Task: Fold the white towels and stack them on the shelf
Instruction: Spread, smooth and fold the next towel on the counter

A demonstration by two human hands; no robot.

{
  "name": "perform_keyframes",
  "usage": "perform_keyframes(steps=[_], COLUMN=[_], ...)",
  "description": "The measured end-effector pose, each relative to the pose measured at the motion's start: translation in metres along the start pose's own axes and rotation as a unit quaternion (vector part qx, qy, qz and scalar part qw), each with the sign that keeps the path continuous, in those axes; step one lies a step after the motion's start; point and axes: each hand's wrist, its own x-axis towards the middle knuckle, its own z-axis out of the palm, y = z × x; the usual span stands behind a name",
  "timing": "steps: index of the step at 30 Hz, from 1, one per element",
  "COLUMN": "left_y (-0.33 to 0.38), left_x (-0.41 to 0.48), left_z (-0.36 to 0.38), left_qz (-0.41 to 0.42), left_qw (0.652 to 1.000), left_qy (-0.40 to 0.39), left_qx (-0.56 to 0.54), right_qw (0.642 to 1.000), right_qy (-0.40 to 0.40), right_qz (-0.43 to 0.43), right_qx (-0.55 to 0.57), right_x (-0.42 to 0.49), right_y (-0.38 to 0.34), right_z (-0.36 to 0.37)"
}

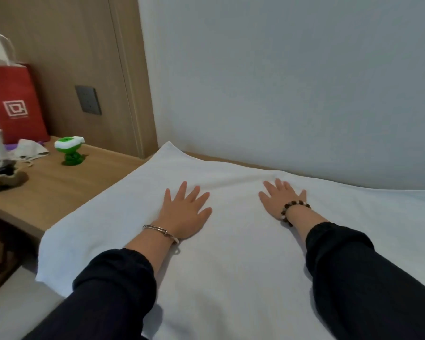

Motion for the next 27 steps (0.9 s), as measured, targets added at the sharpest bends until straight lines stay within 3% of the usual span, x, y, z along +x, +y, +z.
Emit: perform_keyframes(steps=[7, 12, 17, 27], left_y=[-0.004, -0.017, -0.031, -0.117], left_x=[0.019, 0.031, 0.045, 0.052], left_z=[-0.006, -0.008, -0.002, -0.005], left_qz=[-0.051, -0.024, -0.021, -0.190], left_qw=[0.998, 0.999, 1.000, 0.980], left_qy=[0.012, 0.049, -0.018, -0.046], left_qx=[-0.037, -0.003, -0.012, -0.021], right_qw=[0.989, 0.999, 1.000, 1.000], right_qy=[-0.020, 0.008, 0.004, 0.010], right_qz=[0.147, -0.031, -0.029, -0.029], right_qx=[0.015, 0.018, -0.001, -0.004], right_x=[0.025, 0.040, 0.048, 0.049], right_y=[-0.042, -0.098, -0.093, -0.095], right_z=[-0.011, 0.002, 0.007, 0.008])
